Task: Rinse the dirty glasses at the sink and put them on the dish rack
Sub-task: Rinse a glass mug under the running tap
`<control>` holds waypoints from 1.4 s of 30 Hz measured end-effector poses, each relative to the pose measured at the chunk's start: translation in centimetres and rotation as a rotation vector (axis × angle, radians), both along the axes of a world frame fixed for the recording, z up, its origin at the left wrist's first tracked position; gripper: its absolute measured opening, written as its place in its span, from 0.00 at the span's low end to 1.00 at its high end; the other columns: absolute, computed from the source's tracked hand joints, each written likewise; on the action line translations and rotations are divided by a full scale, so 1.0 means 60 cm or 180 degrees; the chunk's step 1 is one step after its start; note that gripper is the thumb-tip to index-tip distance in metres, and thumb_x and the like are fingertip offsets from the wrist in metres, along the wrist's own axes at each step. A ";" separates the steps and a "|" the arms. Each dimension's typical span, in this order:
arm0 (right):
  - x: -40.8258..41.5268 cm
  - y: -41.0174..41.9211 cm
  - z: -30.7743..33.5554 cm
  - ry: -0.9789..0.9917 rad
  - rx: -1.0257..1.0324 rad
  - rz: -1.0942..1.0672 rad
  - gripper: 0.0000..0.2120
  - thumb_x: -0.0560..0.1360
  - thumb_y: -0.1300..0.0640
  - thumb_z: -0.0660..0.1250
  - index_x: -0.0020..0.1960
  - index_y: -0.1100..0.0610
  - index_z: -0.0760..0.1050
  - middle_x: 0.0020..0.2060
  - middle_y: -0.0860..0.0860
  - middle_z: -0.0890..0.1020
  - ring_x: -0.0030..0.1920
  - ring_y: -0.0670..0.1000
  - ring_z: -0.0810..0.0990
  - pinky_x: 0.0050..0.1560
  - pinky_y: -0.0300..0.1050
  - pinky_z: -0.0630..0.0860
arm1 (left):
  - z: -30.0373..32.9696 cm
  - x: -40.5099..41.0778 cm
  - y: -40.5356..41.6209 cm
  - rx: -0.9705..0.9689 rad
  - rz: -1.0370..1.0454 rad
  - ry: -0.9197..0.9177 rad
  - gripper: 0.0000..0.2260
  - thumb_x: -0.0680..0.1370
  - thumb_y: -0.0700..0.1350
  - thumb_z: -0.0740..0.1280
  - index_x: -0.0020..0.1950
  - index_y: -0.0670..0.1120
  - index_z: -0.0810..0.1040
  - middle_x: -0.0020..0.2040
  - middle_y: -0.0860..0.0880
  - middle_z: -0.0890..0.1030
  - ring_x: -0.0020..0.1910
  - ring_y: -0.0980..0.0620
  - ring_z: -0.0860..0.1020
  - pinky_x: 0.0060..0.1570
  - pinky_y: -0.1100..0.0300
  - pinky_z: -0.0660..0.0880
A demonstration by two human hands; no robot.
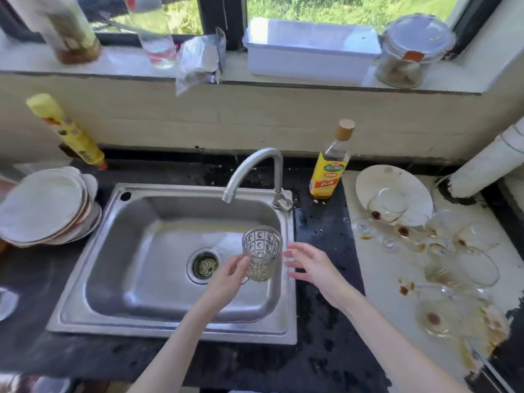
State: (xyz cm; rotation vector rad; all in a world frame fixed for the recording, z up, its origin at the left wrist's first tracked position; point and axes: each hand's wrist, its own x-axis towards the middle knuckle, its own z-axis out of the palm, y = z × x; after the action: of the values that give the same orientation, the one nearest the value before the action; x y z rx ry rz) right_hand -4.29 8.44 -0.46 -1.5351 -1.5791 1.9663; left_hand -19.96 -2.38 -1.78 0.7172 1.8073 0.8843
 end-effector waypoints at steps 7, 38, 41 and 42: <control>-0.111 0.016 -0.033 -0.0691 0.0534 -0.0356 0.16 0.81 0.57 0.57 0.68 0.57 0.70 0.63 0.55 0.75 0.62 0.53 0.74 0.64 0.51 0.71 | -0.006 -0.141 0.001 -0.0022 -0.0236 -0.0044 0.15 0.81 0.50 0.57 0.64 0.46 0.72 0.58 0.52 0.77 0.55 0.56 0.75 0.58 0.60 0.70; -0.179 0.079 -0.135 -0.3516 0.2335 0.2178 0.29 0.79 0.60 0.51 0.76 0.64 0.41 0.76 0.55 0.46 0.76 0.55 0.40 0.75 0.51 0.44 | -0.047 -0.189 0.032 0.0141 -0.0349 -0.0162 0.09 0.81 0.44 0.57 0.56 0.54 0.74 0.47 0.61 0.79 0.42 0.75 0.75 0.45 0.79 0.68; -0.176 0.080 -0.134 -0.3425 0.2228 0.2158 0.30 0.79 0.60 0.51 0.76 0.63 0.41 0.77 0.54 0.45 0.76 0.54 0.39 0.75 0.51 0.45 | -0.046 -0.190 0.033 0.0158 -0.0369 -0.0182 0.09 0.81 0.44 0.57 0.56 0.55 0.74 0.48 0.60 0.80 0.44 0.74 0.76 0.46 0.78 0.69; -0.175 0.081 -0.132 -0.3373 0.2192 0.2140 0.30 0.79 0.60 0.51 0.76 0.63 0.41 0.77 0.53 0.45 0.76 0.54 0.39 0.75 0.51 0.45 | -0.045 -0.190 0.033 0.0147 -0.0381 -0.0172 0.10 0.81 0.44 0.57 0.57 0.55 0.74 0.49 0.59 0.80 0.45 0.73 0.76 0.48 0.76 0.69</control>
State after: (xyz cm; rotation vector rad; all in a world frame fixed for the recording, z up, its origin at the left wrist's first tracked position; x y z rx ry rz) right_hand -14.81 13.31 -8.41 -1.9191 -3.0211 0.4066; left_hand -31.36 -0.42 -4.48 0.8146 1.6830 0.8602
